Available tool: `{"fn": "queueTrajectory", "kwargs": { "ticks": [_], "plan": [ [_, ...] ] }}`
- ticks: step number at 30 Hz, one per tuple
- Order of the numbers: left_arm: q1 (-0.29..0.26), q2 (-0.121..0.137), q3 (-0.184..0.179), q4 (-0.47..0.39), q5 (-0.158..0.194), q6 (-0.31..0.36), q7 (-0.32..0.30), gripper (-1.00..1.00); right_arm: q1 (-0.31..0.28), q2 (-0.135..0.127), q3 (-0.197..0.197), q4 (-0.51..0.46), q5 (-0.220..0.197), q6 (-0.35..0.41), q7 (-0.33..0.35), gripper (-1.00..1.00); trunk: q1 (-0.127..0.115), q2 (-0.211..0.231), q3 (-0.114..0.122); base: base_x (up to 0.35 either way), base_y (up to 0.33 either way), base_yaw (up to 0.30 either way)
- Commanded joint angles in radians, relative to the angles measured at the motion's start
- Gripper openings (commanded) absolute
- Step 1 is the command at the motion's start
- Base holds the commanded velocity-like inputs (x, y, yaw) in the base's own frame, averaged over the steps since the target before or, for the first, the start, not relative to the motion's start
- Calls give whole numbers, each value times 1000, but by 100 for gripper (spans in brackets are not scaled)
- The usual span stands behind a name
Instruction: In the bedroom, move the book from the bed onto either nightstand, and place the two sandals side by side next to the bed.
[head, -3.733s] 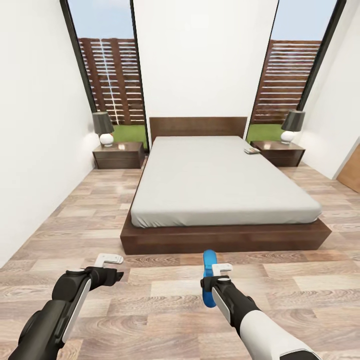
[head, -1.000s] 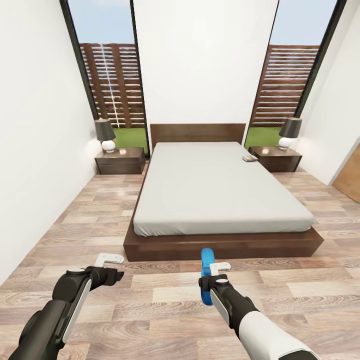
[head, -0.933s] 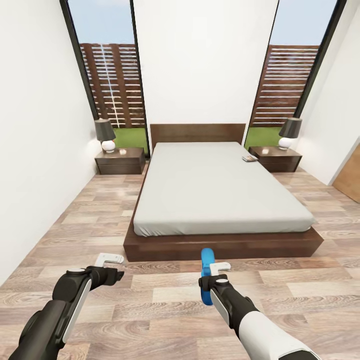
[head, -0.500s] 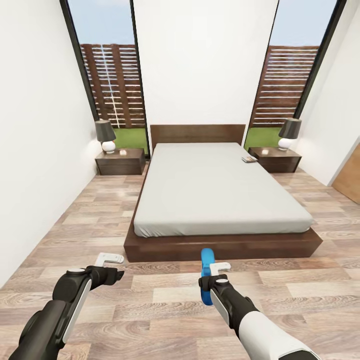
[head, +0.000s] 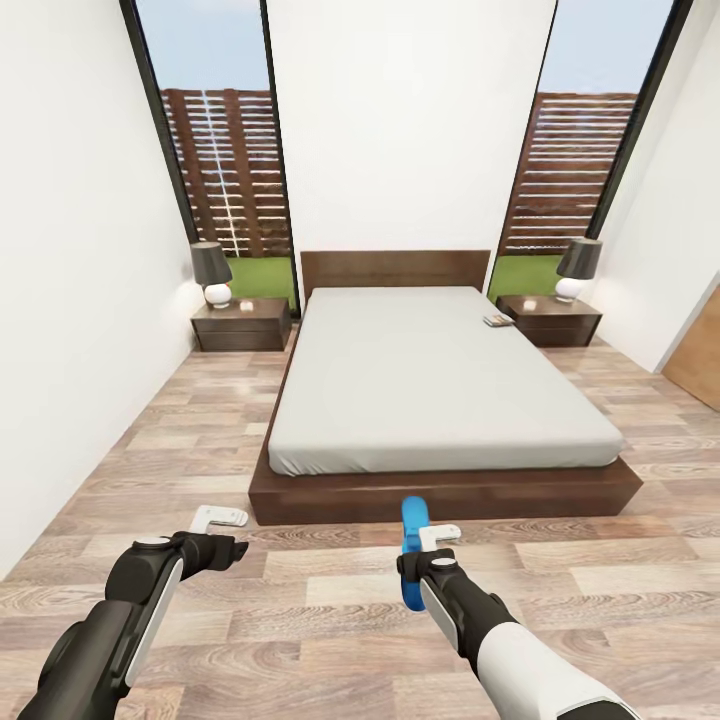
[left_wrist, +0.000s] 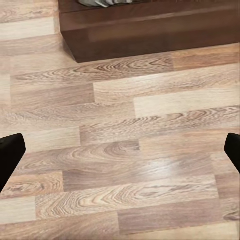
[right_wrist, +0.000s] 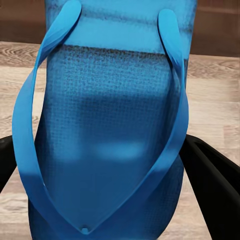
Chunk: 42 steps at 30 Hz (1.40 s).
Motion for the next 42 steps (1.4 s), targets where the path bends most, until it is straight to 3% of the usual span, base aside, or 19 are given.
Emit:
{"fn": "queueTrajectory", "kwargs": {
  "ticks": [1,42],
  "plan": [
    [-1,1,-1,-1,-7,4,-6,100,0,-1,8,-2,-5,7,-7,-100,-4,6,2,0,0,0],
    [-1,0,-1,-1,-6,3,-6,100,0,1,9,2,-5,7,-6,-100,-161,293,130,0,0,0]
  ]
}}
